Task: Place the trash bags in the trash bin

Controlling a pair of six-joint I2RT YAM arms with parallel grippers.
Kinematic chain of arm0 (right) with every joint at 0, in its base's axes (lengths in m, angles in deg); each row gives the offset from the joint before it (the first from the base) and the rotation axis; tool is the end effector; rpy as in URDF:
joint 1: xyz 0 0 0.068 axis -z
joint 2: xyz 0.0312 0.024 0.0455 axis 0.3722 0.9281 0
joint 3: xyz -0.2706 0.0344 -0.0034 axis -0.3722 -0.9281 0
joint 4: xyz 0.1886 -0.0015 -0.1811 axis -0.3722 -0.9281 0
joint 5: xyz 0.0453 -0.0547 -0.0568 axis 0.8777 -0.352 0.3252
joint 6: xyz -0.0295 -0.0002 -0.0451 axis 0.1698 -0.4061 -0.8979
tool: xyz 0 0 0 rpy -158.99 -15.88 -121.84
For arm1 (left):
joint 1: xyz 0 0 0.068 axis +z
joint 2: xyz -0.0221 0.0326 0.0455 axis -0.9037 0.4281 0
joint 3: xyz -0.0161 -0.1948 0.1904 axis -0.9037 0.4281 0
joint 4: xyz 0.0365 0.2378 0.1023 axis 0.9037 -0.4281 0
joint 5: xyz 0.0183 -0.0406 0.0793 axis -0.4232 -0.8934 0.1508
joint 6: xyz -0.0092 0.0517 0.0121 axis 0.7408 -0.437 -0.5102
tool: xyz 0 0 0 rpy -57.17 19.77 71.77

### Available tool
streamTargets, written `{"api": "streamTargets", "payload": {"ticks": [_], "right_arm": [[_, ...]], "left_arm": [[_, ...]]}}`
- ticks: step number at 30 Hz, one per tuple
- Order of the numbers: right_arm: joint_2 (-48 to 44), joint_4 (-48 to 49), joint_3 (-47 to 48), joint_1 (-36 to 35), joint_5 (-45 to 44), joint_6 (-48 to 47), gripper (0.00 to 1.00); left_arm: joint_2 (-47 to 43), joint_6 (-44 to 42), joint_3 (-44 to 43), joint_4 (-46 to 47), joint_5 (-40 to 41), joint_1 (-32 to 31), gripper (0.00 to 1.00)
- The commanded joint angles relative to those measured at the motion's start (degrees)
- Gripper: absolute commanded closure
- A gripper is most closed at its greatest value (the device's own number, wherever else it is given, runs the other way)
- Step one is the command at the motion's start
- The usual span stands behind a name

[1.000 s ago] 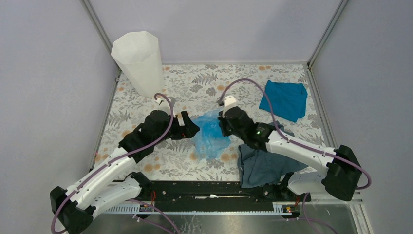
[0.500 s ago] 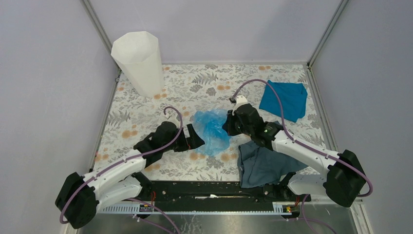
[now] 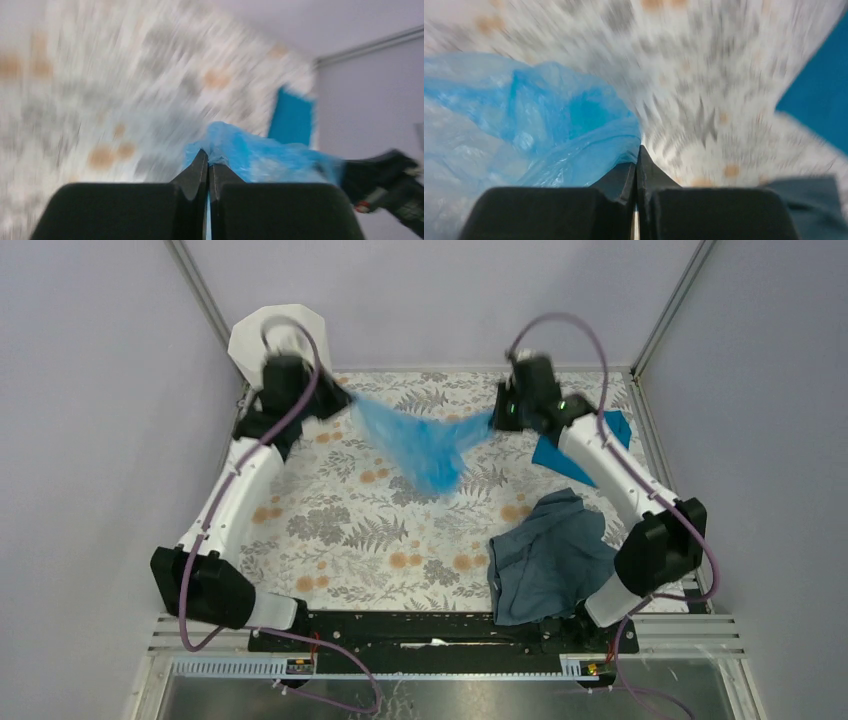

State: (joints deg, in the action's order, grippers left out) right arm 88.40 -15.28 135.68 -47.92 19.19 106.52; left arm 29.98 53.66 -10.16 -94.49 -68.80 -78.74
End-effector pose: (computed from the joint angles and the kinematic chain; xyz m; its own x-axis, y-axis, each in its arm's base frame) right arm 0.3111 0.1528 0.3145 -0.6874 0.0529 -0.7244 -0.2242 0.9332 0.2809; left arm 0.2892 -0.0790 0.3285 -0.6478 -0.4985 -0.5762 -0.0556 0.7852 -0.6168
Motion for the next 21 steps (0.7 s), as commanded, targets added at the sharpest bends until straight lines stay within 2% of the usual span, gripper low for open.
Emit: {"api": "streamTargets", "payload": {"ticks": [1,3,4,7,9,10,12,15,16,18,21], "right_arm": [[-0.85,-12.72,34.4,-0.2,9.03,-5.51,1.0],[-6.86,-1.41,32.1,-3.07,12.8,-5.4,1.0],[-10.63,2.48,27.41,-4.08,14.76,-5.54,1.0],[-20.92,24.68,5.23,-4.34,17.11,-3.29,1.0],[-23.35,35.1,-9.88,-4.34,14.11,-1.8,1.0],[-21.71,36.85,-15.1,-4.34,12.91,-1.36,1.0],[-15.01,33.82,-20.67,-4.34,12.97,-0.59,1.0],[-8.7,33.83,-26.69,-4.42,16.2,3.52,1.0],[-8.56,34.44,-28.14,-4.5,16.15,4.02,1.0],[-9.01,30.36,-25.72,-4.58,14.73,2.63,1.0],[-9.74,15.5,-7.96,-4.66,12.17,-2.84,1.0]], "left_arm": [[-2.67,-6.3,-34.77,-1.22,-7.2,-0.34,1.0],[-6.96,-7.34,-34.77,5.91,-8.48,-5.18,1.0],[-9.91,-7.13,-30.96,9.82,-8.42,-6.29,1.0],[-19.96,-5.42,-12.15,18.07,-5.11,-7.52,1.0],[-22.65,-3.85,1.34,17.28,0.61,-7.53,1.0],[-22.63,-2.83,7.67,16.24,2.42,-7.52,1.0],[-20.57,-0.73,18.84,15.24,2.01,-7.46,1.0],[-18.06,3.4,33.44,23.5,-1.47,-7.42,1.0],[-17.53,3.74,35.05,24.82,-1.96,-7.37,1.0],[-17.0,2.94,31.87,23.67,-2.24,-7.25,1.0],[-15.2,-2.09,14.56,16.17,-4.59,-7.15,1.0]]}}
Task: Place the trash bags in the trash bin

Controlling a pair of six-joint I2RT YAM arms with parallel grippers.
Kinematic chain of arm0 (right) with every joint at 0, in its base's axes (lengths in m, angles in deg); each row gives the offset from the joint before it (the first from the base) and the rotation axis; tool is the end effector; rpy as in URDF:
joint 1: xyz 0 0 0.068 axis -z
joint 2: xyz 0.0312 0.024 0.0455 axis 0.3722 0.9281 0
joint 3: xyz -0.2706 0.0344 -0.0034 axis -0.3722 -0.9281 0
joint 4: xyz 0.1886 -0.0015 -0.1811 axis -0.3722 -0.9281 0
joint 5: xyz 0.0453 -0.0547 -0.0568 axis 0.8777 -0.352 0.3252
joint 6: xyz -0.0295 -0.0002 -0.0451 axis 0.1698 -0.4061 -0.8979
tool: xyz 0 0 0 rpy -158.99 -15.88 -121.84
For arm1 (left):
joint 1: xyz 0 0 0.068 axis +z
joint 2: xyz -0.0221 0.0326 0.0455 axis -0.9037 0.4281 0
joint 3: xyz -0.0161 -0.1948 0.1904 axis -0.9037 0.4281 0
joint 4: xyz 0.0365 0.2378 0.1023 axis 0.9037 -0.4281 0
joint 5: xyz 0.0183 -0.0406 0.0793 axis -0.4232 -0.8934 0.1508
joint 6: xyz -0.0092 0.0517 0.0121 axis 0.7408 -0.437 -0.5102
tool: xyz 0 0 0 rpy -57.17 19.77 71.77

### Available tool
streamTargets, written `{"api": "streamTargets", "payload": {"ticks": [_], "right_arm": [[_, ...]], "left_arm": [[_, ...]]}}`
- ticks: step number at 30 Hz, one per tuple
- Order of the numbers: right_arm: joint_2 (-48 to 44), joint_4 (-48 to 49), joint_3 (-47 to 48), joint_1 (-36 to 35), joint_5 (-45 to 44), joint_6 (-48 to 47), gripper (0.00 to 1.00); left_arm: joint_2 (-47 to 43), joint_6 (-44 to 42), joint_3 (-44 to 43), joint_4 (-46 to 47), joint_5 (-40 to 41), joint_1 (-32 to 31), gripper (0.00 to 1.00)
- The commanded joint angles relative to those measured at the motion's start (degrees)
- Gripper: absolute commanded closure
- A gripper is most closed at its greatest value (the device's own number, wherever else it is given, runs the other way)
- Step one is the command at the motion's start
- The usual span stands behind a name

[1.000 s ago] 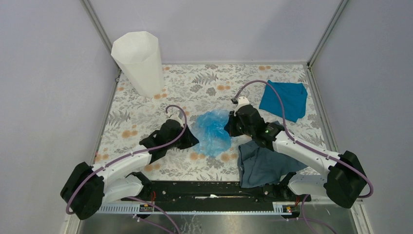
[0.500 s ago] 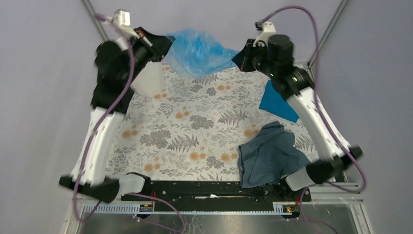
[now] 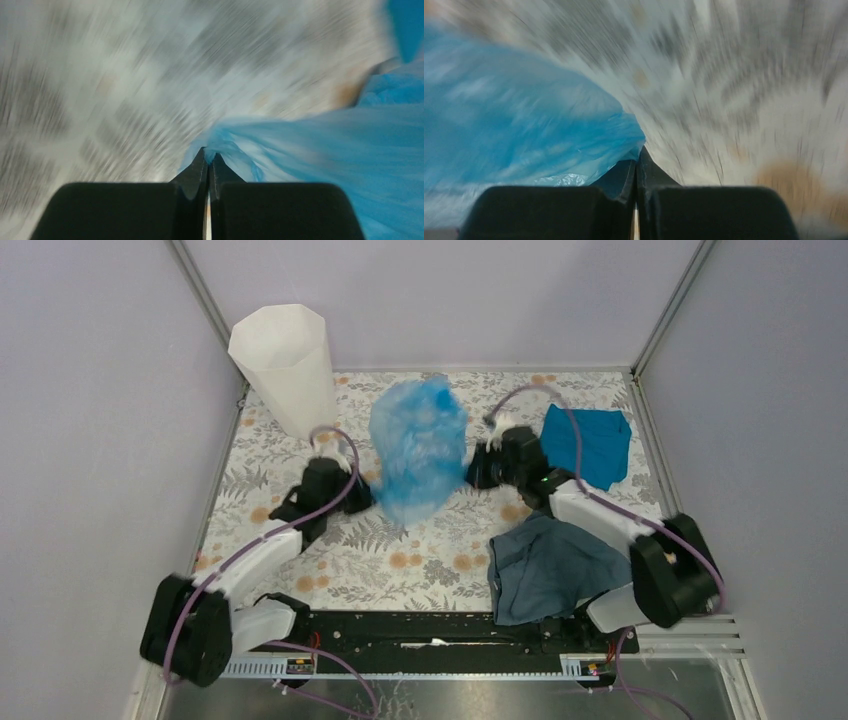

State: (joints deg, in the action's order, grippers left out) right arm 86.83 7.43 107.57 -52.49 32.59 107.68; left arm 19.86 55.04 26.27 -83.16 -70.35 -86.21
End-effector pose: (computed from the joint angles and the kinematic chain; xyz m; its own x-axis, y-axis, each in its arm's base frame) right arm 0.2622 0.1655 0.1960 -0.7834 -0.0490 -0.6196 -0.3883 0.8170 0.4264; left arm 0.2011 -0.0871 0.1785 -0.8369 -0.3743 -0.3994 -0.1026 0.8240 -0.5572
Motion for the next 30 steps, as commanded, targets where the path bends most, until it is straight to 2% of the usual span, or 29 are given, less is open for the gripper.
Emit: {"api": "streamTargets", "payload": {"ticks": [1,4,6,7,10,12,14,16,18,20,23,25,27,30], "right_arm": [[-8.72,-11.14,26.9,-0.3,-1.75,-5.5,1.0],[-10.68,-18.53,43.54,-2.15,-3.18,-9.12,1.0],[-13.12,-17.41,46.8,-3.21,-2.07,-9.67,1.0],[-14.93,-14.46,44.98,-3.21,-1.26,-8.98,1.0],[-21.79,-2.1,27.42,-3.21,-4.43,-5.65,1.0],[-21.75,3.0,13.9,-3.2,-6.55,-2.35,1.0],[-17.33,6.73,2.5,-3.2,-3.78,1.13,1.0],[-12.57,10.79,-5.31,-3.15,0.05,4.28,1.0],[-11.5,10.41,-5.25,-3.16,0.35,3.93,1.0],[-12.6,3.59,3.35,-3.21,-1.83,-0.59,1.0],[-12.96,-10.64,23.27,-3.32,-5.53,-7.34,1.0],[-13.73,-14.08,33.05,-3.3,-4.58,-8.87,1.0],[-16.79,-11.61,34.24,-3.36,-2.8,-8.71,1.0],[-22.44,-3.8,22.91,-3.32,-3.34,-6.77,1.0]], "left_arm": [[-3.9,-5.12,-30.58,1.32,-4.32,0.27,1.0],[-1.65,-7.09,-52.84,-3.84,-8.42,-1.49,1.0],[-4.12,-7.4,-58.11,-2.15,-5.87,-4.4,1.0],[-6.2,-6.87,-56.73,-0.67,-2.2,-5.45,1.0],[-12.54,-5.07,-41.36,4.2,8.49,-6.03,1.0],[-12.78,-1.96,-26.16,1.31,13.05,-5.93,1.0],[-11.95,1.41,-11.26,4.2,11.17,-5.95,1.0],[-12.12,6.37,1.44,13.91,5.97,-5.95,1.0],[-12.81,9.07,4.95,16.88,3.74,-5.88,1.0],[-12.59,5.41,-3.25,13.41,3.34,-5.89,1.0],[-8.93,-2.36,-26.19,2.9,0.85,-6.21,1.0],[-8.46,-4.08,-37.33,2.52,-2.43,-7.52,1.0],[-10.37,-5.5,-40.54,4.42,-2.0,-9.23,1.0],[-14.95,-4.23,-31.28,5.02,6.67,-9.64,1.0]]}}
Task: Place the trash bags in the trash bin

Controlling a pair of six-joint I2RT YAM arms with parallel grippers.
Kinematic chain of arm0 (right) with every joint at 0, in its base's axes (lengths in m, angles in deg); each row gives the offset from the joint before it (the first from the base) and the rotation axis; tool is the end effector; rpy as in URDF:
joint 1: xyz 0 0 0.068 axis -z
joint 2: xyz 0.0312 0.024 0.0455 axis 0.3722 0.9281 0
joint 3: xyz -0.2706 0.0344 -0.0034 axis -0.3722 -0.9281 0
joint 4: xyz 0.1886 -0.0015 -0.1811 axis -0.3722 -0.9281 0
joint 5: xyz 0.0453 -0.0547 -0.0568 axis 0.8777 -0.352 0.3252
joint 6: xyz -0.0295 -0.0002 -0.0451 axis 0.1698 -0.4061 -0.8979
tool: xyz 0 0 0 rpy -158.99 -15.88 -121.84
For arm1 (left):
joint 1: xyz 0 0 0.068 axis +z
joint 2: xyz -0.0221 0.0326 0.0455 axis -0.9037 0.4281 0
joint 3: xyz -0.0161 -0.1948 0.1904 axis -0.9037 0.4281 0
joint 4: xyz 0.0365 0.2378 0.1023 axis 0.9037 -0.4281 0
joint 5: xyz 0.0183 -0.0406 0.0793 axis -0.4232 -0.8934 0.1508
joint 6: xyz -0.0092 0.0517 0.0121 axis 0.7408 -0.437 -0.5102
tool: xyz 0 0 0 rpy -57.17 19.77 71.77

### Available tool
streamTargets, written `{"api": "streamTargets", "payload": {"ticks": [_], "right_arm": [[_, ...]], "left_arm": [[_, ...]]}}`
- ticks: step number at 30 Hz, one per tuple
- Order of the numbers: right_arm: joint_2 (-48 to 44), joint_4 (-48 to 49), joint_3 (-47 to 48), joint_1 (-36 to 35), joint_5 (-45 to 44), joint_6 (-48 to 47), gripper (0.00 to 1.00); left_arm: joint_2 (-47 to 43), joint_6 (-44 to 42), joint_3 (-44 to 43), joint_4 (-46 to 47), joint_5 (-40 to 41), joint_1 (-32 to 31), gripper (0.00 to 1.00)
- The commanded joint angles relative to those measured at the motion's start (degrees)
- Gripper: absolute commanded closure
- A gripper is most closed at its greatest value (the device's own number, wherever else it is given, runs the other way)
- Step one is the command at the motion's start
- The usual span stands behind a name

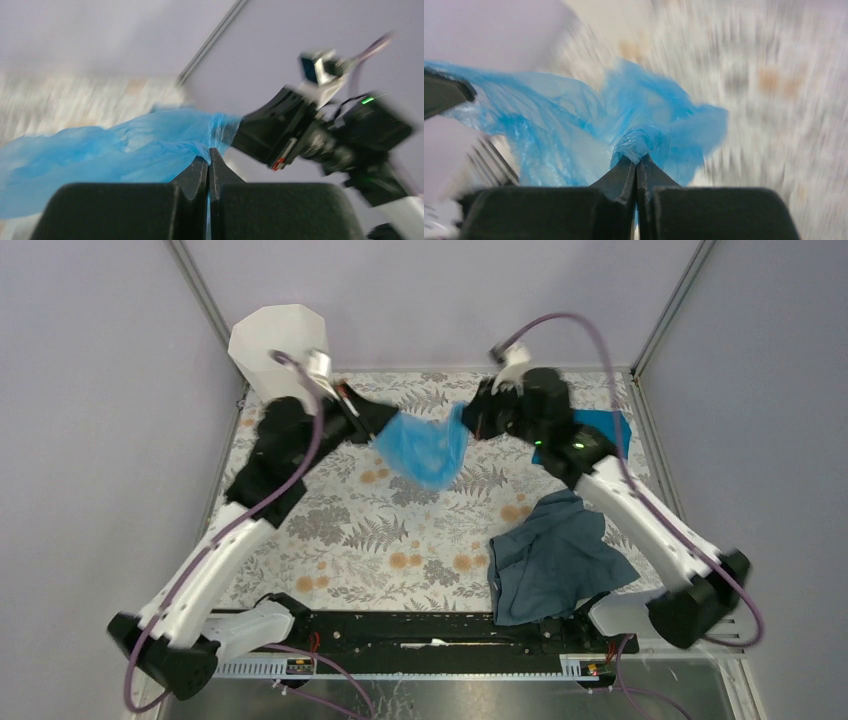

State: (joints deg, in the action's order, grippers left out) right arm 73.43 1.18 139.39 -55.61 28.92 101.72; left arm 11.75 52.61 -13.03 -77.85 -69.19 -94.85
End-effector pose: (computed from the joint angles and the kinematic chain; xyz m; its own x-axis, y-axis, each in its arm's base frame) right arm 0.2351 0.1650 0.4448 -0.2430 0.1567 -0.9573 -0.6580 0.6984 0.2814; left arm 0.1839 -0.1145 0.4536 -0.3576 -0.5168 -0.7778 0.5456 0.5603 -0.6232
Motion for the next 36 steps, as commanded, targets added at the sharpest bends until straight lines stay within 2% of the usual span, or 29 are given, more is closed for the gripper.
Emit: {"api": "streamTargets", "payload": {"ticks": [1,5,7,11,15,19,23,26,27,28,29,30,32,33,36], "right_arm": [[-9.4,4.27,-14.46,-0.19,-0.28,0.07,1.0],[-4.93,5.02,-29.31,0.04,-1.18,3.17,1.0],[-4.59,3.23,-31.27,0.88,-1.08,3.78,1.0],[-5.07,-4.41,-24.94,1.85,0.85,1.07,1.0],[-6.73,-11.88,-16.29,1.77,0.19,-1.59,1.0],[-11.03,-14.59,-13.48,1.82,-1.12,-3.39,1.0],[-13.7,-15.78,-12.33,1.85,-1.4,-5.52,1.0],[-14.39,-15.87,-10.69,1.78,0.49,-6.23,1.0],[-14.53,-15.71,-10.18,1.81,1.59,-6.88,1.0],[-14.63,-15.9,-9.72,1.85,2.3,-7.48,1.0],[-14.67,-16.17,-9.14,1.81,2.71,-8.12,1.0],[-14.6,-16.5,-8.68,1.82,3.14,-8.83,1.0],[-14.15,-17.58,-7.72,1.85,3.84,-10.17,1.0],[-13.91,-17.98,-7.29,1.77,4.22,-10.58,1.0],[-13.25,-17.89,-7.09,1.77,5.28,-10.46,1.0]], "left_arm": [[-7.63,-0.24,12.69,-2.07,7.87,-0.94,1.0],[-9.32,6.39,35.91,-5.0,7.94,-0.87,1.0],[-12.73,7.81,41.25,-6.01,6.83,-0.75,1.0],[-20.11,4.34,38.13,-13.35,9.75,-0.77,1.0],[-19.11,-0.54,29.97,-21.87,14.4,-0.74,1.0],[-20.11,-1.94,28.58,-25.41,16.89,-0.7,1.0],[-22.62,0.7,28.44,-23.76,13.68,-0.74,1.0],[-22.87,0.94,28.09,-19.67,4.67,-0.74,0.99],[-22.63,0.13,27.17,-19.47,2.83,-0.73,0.92],[-22.4,-0.97,25.38,-20.46,2.08,-0.74,0.79],[-22.24,-2.55,23.29,-22.45,2.01,-0.74,0.6],[-22.18,-4.47,20.57,-24.71,2.61,-0.74,0.36],[-21.78,-7.93,14.48,-30.94,5.16,-0.72,0.07],[-21.1,-9.63,11.23,-33.1,5.78,-0.74,0.02],[-18.0,-12.82,3.69,-35.85,2.75,-0.73,0.01]]}}
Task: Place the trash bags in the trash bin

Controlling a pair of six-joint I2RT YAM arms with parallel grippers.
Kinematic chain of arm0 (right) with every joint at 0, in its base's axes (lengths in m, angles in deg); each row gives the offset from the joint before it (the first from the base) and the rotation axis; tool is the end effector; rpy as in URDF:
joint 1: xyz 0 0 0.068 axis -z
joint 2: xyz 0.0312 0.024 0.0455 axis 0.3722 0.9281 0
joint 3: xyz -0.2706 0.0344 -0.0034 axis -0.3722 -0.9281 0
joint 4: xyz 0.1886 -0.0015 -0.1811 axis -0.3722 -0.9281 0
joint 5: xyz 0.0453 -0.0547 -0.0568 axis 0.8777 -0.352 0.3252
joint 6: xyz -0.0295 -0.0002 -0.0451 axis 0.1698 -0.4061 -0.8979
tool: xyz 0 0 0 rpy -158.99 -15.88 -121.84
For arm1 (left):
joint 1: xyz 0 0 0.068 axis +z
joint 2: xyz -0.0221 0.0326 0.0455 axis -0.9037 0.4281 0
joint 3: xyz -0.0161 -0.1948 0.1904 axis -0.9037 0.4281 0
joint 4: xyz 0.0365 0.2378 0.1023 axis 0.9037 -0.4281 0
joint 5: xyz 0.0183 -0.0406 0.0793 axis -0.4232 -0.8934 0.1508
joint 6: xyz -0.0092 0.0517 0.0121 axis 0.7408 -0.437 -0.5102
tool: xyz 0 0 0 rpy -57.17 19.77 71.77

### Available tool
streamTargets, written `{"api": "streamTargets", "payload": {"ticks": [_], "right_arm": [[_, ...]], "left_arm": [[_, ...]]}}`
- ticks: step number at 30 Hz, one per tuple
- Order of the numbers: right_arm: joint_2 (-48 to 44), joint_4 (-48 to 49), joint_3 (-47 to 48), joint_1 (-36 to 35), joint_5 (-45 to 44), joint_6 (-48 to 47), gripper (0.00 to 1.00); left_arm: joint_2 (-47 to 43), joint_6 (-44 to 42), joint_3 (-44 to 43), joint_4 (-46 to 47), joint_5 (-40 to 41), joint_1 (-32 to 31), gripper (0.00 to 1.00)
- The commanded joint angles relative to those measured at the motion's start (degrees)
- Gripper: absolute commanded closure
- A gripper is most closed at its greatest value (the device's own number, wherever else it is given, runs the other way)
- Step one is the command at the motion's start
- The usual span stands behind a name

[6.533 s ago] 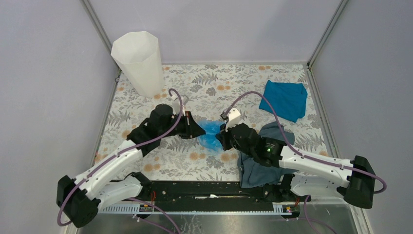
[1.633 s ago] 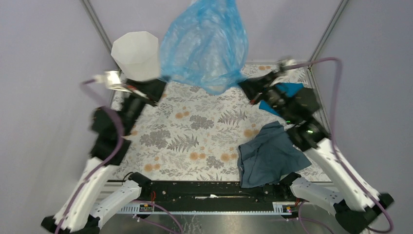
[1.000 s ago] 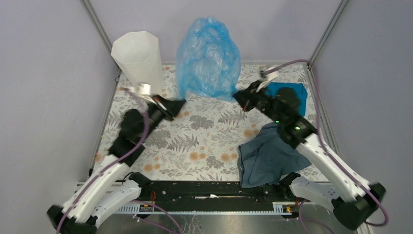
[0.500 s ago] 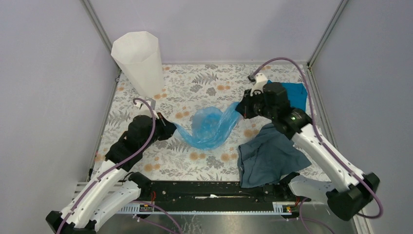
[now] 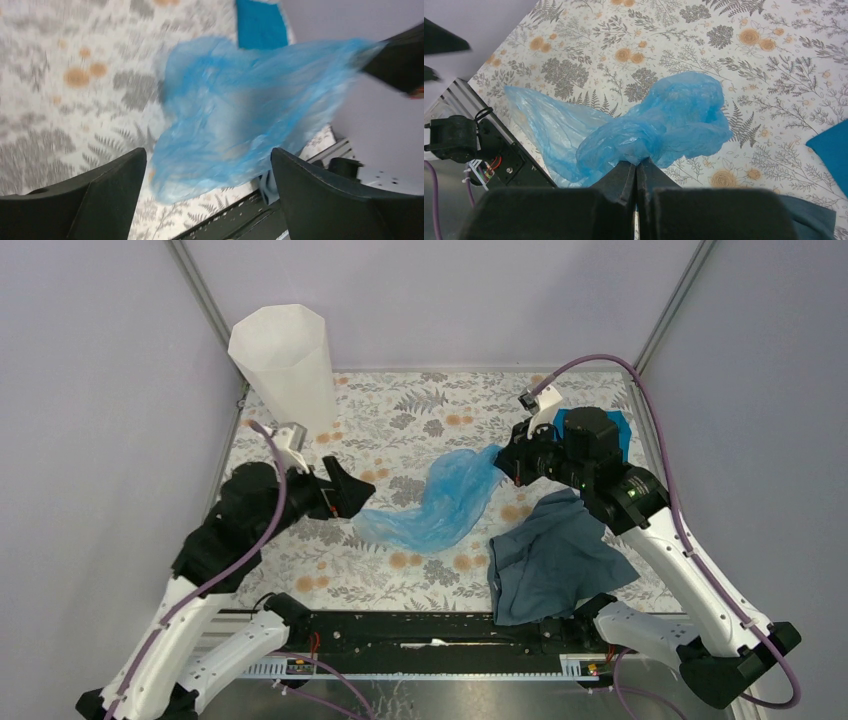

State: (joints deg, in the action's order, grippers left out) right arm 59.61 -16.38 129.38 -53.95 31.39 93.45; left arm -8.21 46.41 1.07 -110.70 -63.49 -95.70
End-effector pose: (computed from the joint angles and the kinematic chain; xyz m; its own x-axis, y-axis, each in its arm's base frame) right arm 0.1802 0.1225 0.4088 -0.3446 -0.0682 -0.9362 -0.6617 0.7251 0.1907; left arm 0.1091 -0.0691 0.3646 -0.5881 -0.2856 -0.7567 0.3040 0.7889 -0.5340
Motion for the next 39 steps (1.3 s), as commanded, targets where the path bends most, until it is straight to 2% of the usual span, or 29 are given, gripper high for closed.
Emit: {"api": "streamTargets", "payload": {"ticks": [1,4,6,11,14,18,22,25,27,30,33,35,37,39], "right_arm": [[0.62,0.01,2.76,0.12,3.19,-1.74,1.0],[0.91,1.37,2.45,0.19,4.33,-0.73,1.0],[1.19,1.66,2.53,0.18,4.83,-0.31,1.0],[2.06,1.03,3.22,0.17,4.91,-0.92,1.0],[2.59,1.16,3.21,0.16,5.24,-1.21,1.0],[2.74,1.79,2.58,0.19,5.57,-1.29,1.0],[2.57,2.53,1.72,0.11,5.79,-1.42,1.0],[2.65,2.73,1.27,0.19,5.88,-1.75,1.0],[2.74,2.8,1.07,0.11,5.88,-1.85,1.0],[2.74,2.99,0.88,0.15,6.02,-1.87,1.0],[2.82,3.23,1.03,0.16,6.02,-1.72,1.0],[2.97,3.21,1.13,0.17,6.06,-1.6,1.0],[2.88,3.07,1.02,0.15,5.7,-1.23,1.0],[2.52,3.32,0.18,0.19,4.1,-0.1,0.96]], "left_arm": [[3.38,-6.52,-11.61,-2.3,-5.6,0.11,0.01],[7.04,-2.22,-9.2,6.91,-15.84,-0.85,0.01],[9.03,0.12,-6.31,12.94,-15.9,-4.82,0.01],[18.06,-4.29,-8.82,15.04,3.38,-24.62,0.01],[24.43,-6.5,-10.88,14.15,13.85,-31.16,0.01],[27.18,-3.89,-10.41,12.89,22.33,-32.14,0.18],[27.23,-2.4,-8.54,13.75,23.41,-32.5,0.24],[27.18,-1.82,-8.09,13.64,25.15,-32.58,0.35],[26.79,-2.02,-7.96,13.62,26.15,-32.59,0.35],[28.09,-2.8,-8.26,14.12,26.16,-32.59,0.25],[31.22,-3.42,-8.74,14.35,25.49,-32.63,0.24],[33.24,-4.85,-9.55,14.69,25.68,-32.59,0.32],[34.19,-5.94,-9.96,15.17,28.7,-32.18,0.48],[34.41,-6.91,-10.0,16.76,27.65,-30.21,0.6]]}}
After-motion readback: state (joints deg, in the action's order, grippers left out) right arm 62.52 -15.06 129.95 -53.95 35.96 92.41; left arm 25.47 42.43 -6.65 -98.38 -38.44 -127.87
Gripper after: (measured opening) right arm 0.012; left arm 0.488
